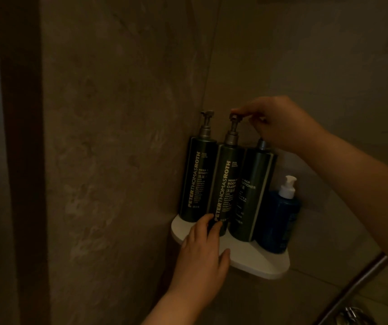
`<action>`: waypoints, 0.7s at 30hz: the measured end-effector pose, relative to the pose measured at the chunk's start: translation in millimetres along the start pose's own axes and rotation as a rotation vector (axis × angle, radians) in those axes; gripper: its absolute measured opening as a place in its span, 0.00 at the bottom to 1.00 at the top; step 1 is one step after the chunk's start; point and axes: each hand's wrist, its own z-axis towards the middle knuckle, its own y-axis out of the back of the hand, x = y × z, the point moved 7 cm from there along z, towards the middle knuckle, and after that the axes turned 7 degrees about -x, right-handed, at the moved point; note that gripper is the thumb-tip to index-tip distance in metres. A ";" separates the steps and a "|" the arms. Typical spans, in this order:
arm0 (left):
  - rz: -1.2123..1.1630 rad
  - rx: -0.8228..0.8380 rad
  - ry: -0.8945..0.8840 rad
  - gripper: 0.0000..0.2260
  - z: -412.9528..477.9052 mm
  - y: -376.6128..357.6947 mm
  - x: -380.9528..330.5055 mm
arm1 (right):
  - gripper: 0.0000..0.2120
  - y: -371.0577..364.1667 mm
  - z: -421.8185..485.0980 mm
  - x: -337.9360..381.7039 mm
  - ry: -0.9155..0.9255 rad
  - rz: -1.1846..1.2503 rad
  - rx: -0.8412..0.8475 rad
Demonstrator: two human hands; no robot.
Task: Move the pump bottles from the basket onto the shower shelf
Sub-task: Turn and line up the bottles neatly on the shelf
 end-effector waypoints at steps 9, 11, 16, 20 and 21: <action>0.019 0.076 0.007 0.28 9.3 -11.1 1.3 | 0.20 2.1 10.5 0.3 0.015 -0.120 0.080; 0.018 0.080 0.019 0.28 12.4 -12.4 2.8 | 0.19 1.1 11.8 0.7 0.002 -0.119 0.096; 0.020 0.072 0.032 0.27 15.3 -14.2 2.6 | 0.19 -2.1 15.7 -1.6 -0.012 -0.094 0.127; 0.027 0.067 0.037 0.27 13.7 -14.4 4.5 | 0.15 -3.8 16.0 -6.3 -0.060 -0.057 0.186; 0.028 0.067 0.036 0.27 13.6 -14.3 4.5 | 0.15 -4.6 15.1 -7.4 -0.081 -0.022 0.221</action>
